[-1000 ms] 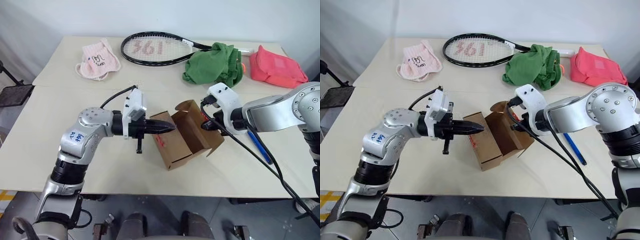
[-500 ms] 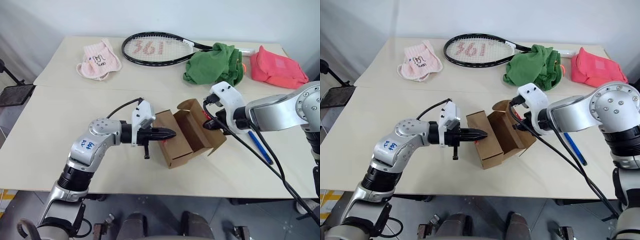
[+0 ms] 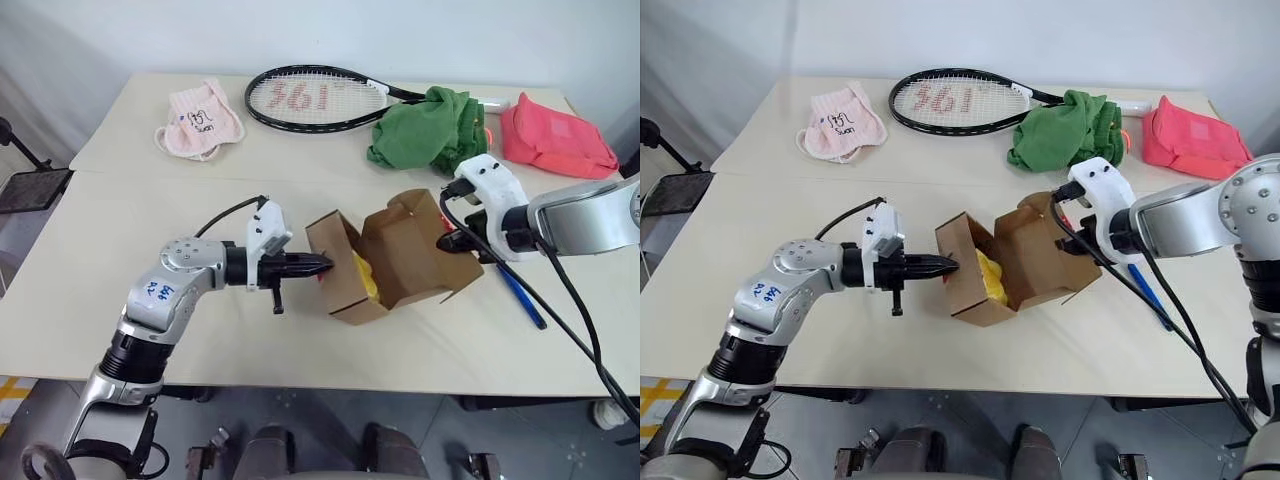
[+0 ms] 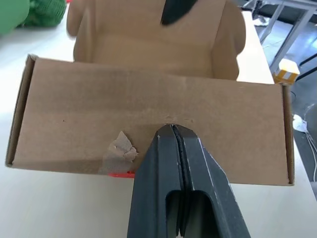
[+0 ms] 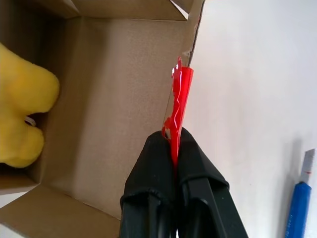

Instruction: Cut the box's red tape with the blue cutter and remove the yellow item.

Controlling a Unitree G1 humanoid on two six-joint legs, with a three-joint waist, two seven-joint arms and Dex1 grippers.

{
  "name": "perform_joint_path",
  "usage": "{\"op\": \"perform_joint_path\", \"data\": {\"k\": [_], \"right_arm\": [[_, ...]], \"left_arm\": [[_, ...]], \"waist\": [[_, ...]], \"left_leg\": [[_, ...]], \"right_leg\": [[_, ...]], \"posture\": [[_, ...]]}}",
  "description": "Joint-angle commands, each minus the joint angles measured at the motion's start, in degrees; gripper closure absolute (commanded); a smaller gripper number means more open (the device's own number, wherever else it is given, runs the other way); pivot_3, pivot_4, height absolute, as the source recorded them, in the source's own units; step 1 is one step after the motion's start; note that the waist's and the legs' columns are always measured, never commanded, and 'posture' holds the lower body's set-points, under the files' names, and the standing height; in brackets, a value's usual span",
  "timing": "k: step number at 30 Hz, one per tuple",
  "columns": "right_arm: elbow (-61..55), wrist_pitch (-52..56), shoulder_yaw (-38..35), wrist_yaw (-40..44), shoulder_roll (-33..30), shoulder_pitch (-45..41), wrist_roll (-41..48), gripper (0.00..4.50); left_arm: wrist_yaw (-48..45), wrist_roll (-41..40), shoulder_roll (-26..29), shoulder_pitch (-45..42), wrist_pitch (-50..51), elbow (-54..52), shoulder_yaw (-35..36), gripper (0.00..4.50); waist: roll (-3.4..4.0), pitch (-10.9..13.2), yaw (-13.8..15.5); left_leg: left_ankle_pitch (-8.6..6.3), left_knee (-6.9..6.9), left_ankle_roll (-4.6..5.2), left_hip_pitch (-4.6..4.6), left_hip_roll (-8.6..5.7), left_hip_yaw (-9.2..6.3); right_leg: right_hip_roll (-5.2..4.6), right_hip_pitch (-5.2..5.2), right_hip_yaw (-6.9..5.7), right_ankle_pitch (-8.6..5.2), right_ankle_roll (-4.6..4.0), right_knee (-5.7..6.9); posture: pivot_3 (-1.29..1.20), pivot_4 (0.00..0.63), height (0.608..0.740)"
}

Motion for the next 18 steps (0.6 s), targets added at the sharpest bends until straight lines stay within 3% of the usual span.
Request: {"op": "perform_joint_path", "data": {"k": [1, 18], "right_arm": [[-1.5, 1.2, -2.9, 0.5, -0.6, 0.0, -0.6, 4.49], [-9.3, 3.4, -4.2, 1.8, 3.5, 4.0, -6.7, 4.49]], "left_arm": [[1.1, 1.1, -0.3, 1.5, 1.4, -0.4, -1.4, 4.5], [4.0, 2.1, -2.5, 2.9, 1.2, -0.8, -0.5, 4.5]], "waist": [[0.0, 0.0, 0.1], [0.0, 0.0, -0.1]], "left_leg": [[0.0, 0.01, 0.0, 0.0, 0.0, 0.0], [0.0, -0.02, -0.01, 0.0, 0.0, 0.0]], "right_leg": [[0.0, 0.01, 0.0, 0.0, 0.0, 0.0], [0.0, -0.01, -0.01, 0.0, 0.0, 0.0]], "posture": [[0.0, 0.15, 0.74], [0.0, 0.15, 0.74]]}}
